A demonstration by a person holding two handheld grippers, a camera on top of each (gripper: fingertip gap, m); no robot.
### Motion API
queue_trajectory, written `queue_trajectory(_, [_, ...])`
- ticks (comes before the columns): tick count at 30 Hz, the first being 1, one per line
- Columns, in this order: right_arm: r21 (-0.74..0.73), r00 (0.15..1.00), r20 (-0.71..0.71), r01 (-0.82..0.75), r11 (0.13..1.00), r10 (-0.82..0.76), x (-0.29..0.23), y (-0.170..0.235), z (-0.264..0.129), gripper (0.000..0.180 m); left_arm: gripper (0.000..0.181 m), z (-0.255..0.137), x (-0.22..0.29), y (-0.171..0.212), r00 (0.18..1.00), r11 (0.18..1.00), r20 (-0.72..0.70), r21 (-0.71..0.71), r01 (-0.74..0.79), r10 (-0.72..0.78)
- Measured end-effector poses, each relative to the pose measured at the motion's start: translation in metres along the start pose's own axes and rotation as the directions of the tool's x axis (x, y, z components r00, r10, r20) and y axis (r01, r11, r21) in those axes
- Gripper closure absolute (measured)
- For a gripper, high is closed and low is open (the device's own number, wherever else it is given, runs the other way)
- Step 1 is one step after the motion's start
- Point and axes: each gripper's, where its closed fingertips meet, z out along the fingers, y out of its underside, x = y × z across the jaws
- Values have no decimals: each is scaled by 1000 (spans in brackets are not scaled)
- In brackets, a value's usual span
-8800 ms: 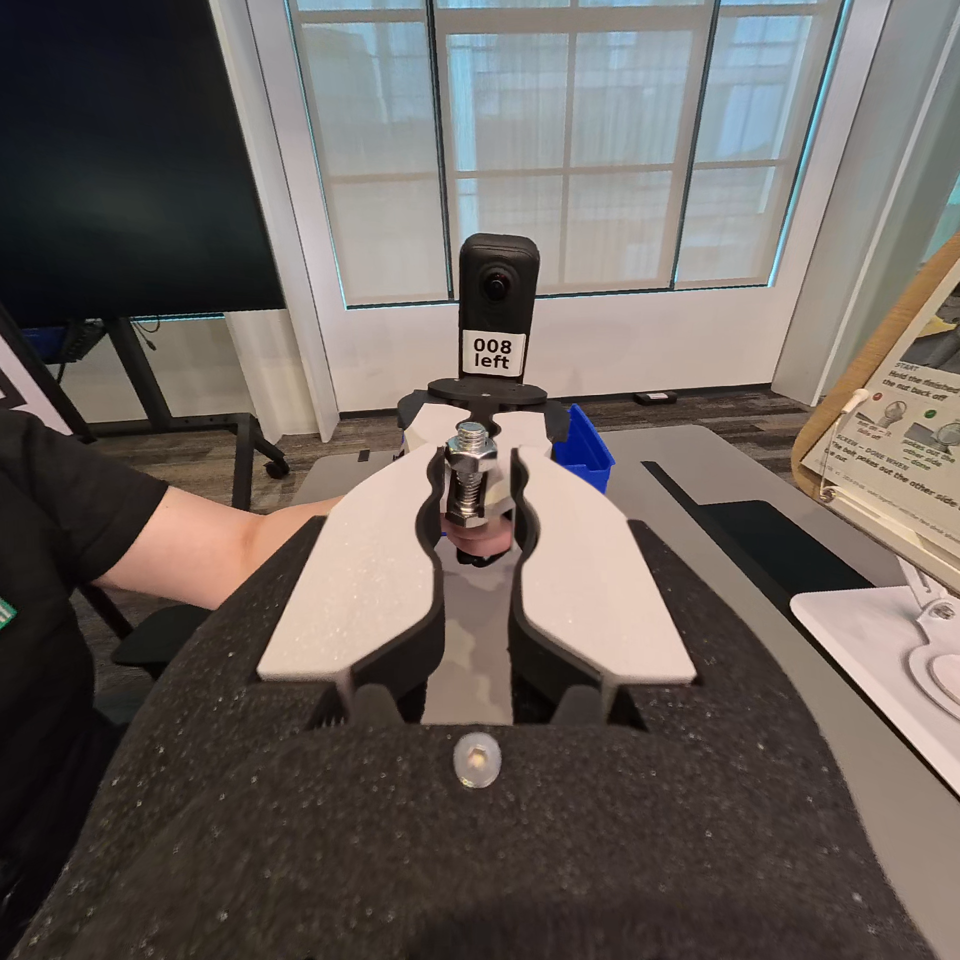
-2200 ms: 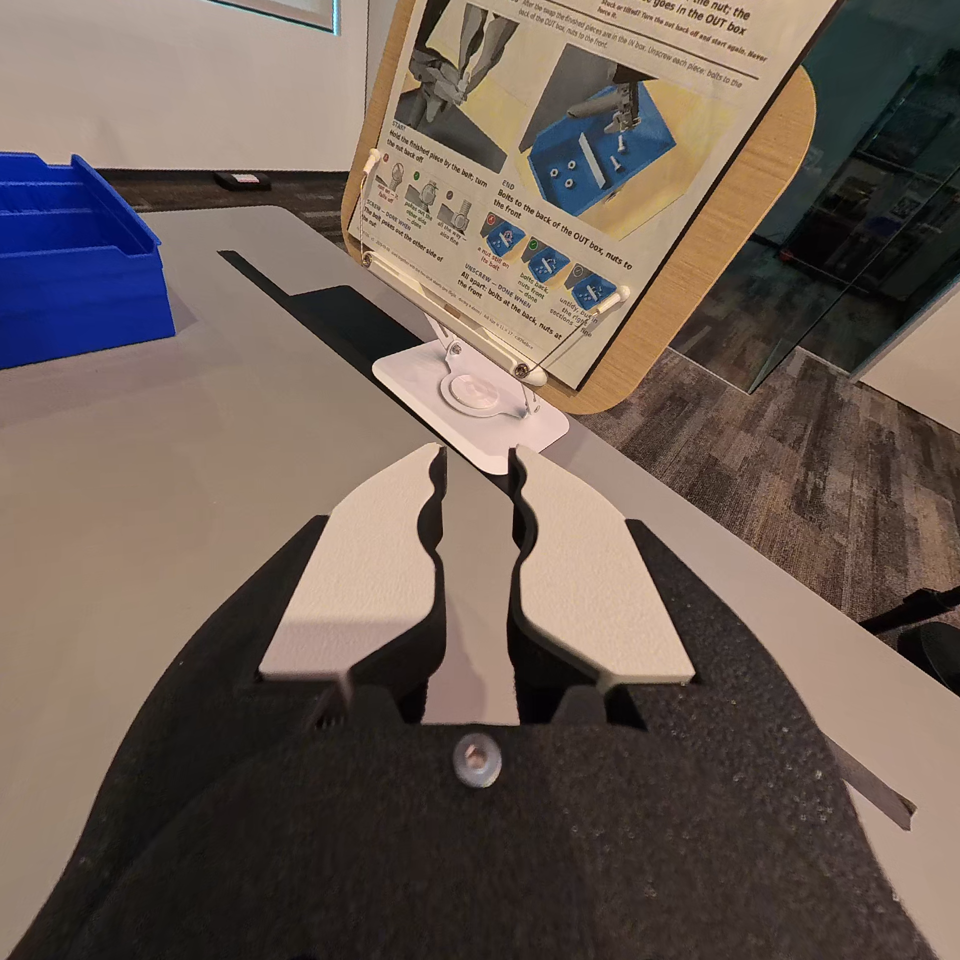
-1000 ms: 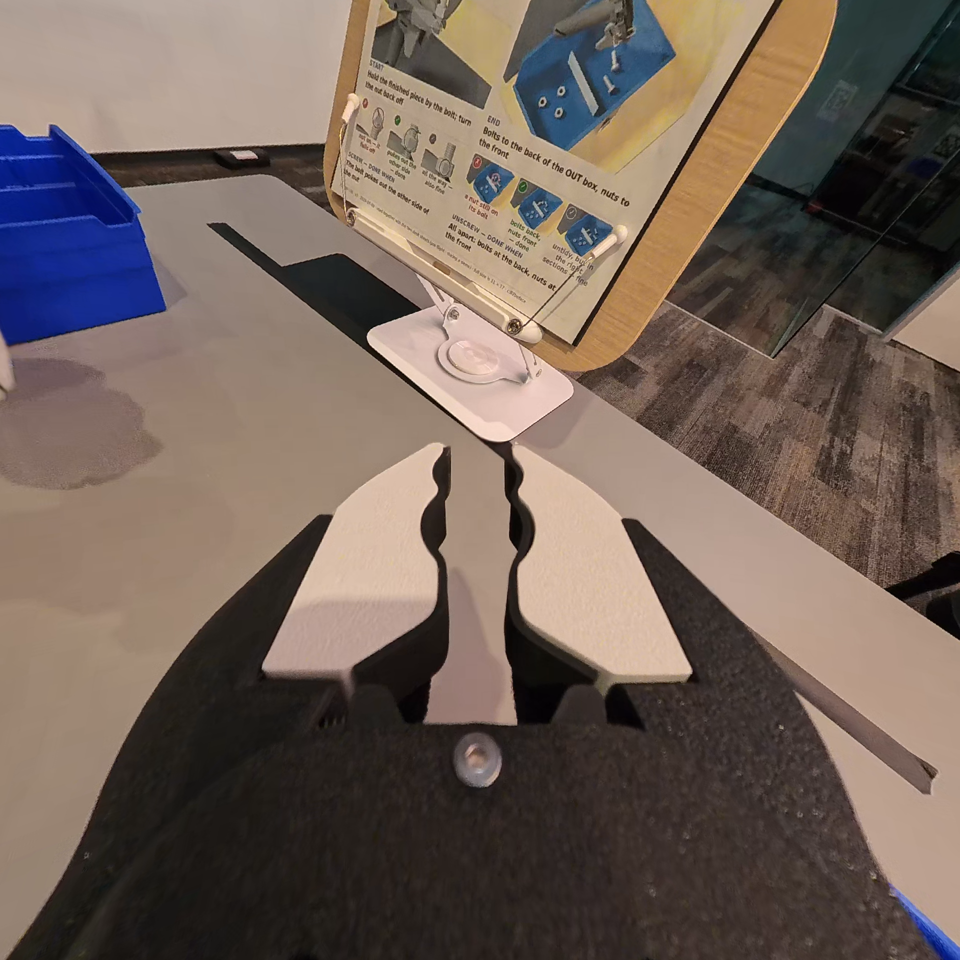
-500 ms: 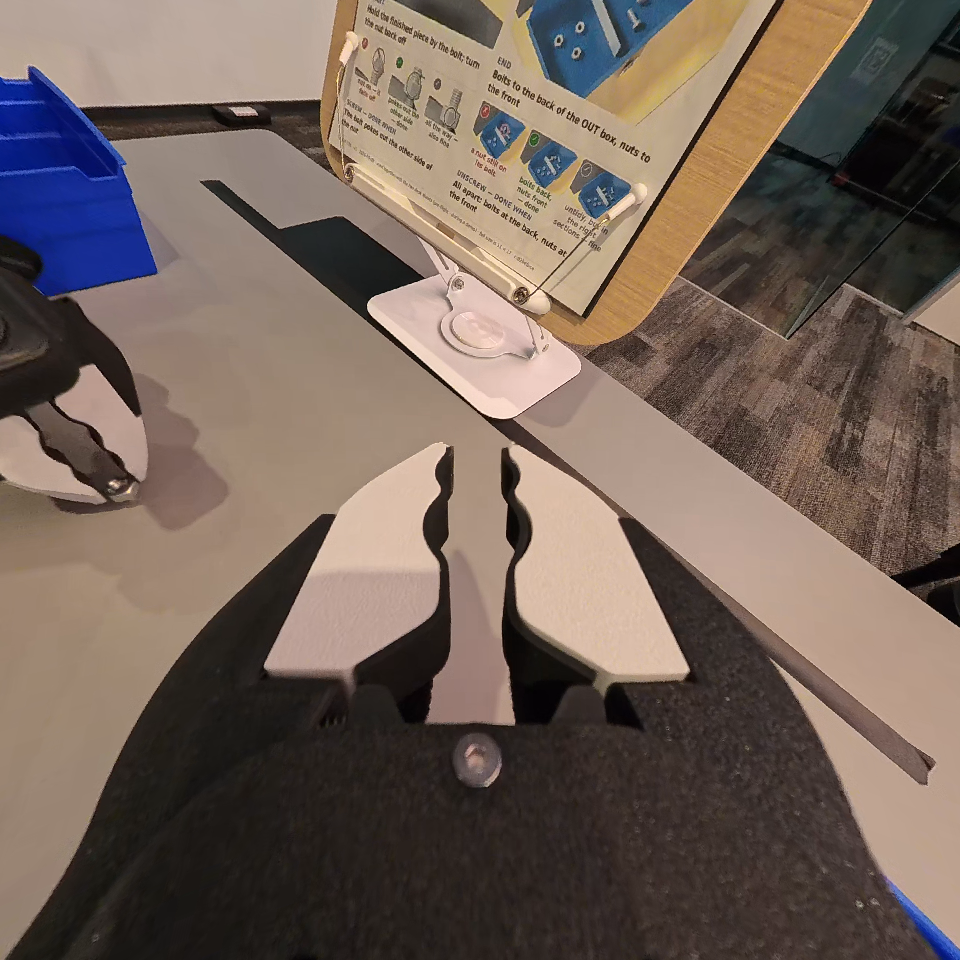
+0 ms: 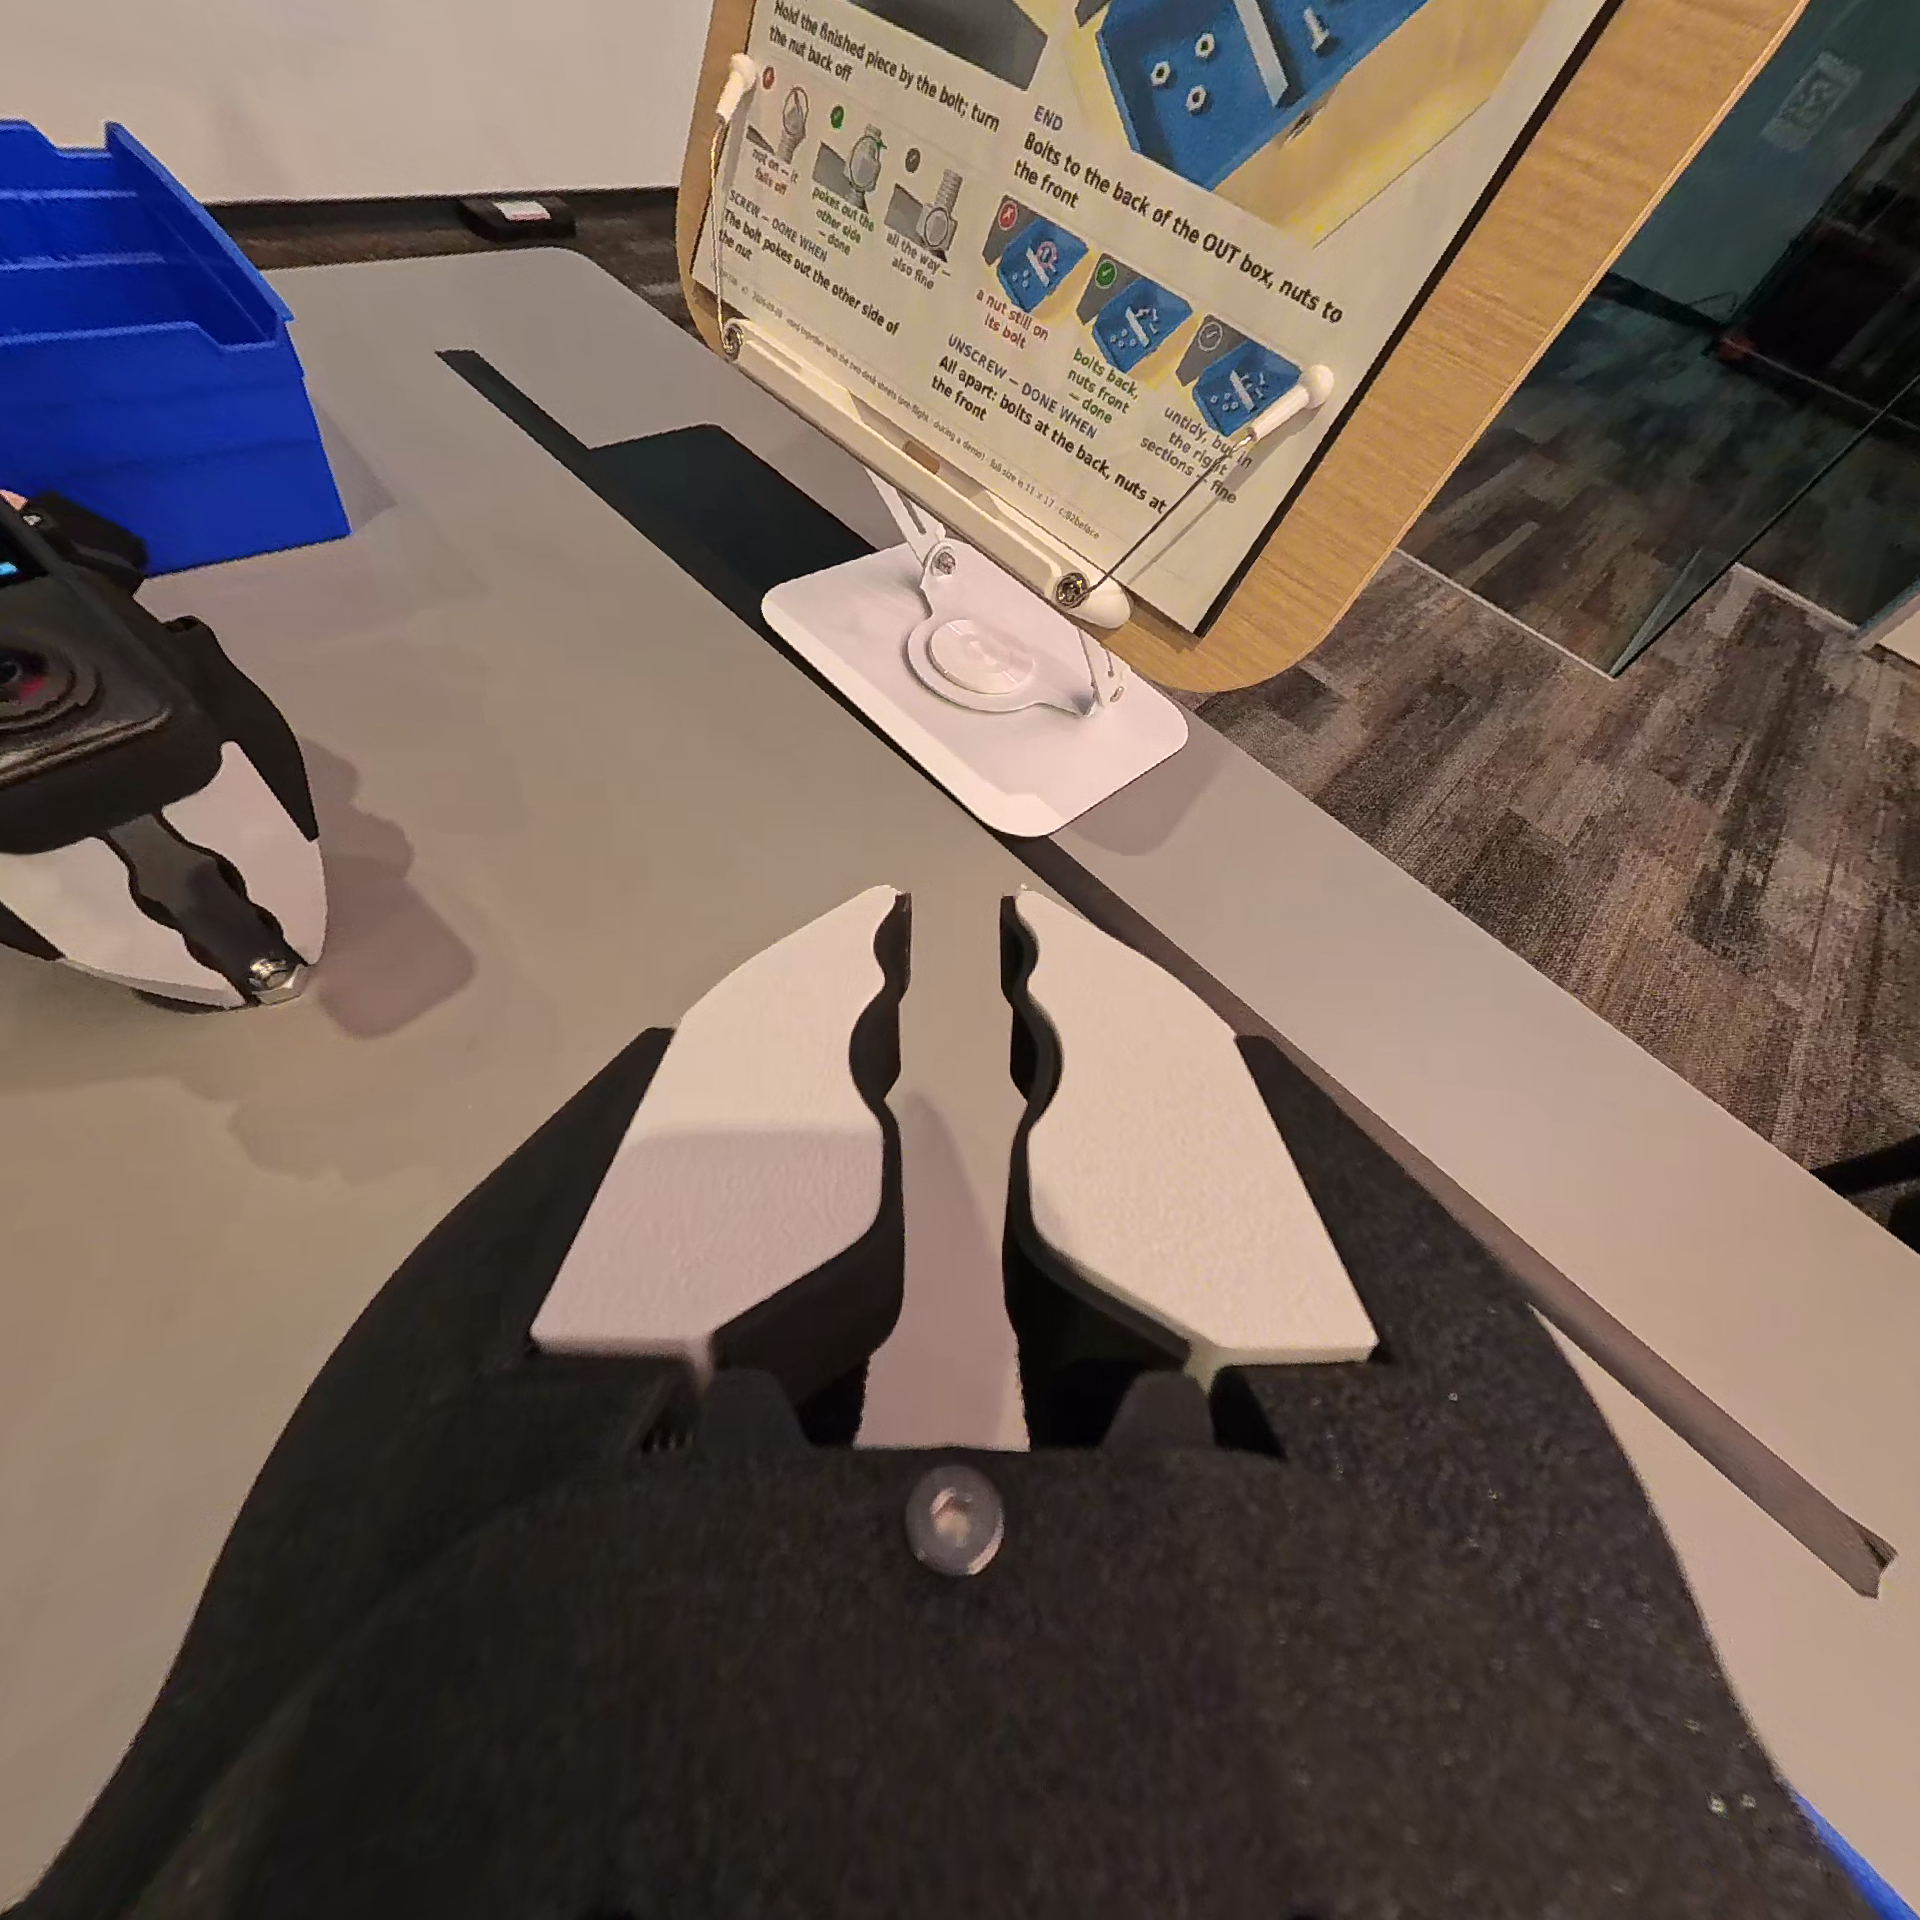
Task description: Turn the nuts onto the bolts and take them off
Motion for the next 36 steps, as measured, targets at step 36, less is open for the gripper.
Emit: queue_trajectory(36, [-41,1000,-22,-15,999,14,6,15,2,164,170,-113,-160,319,-263,-286,-114,438,852,-958])
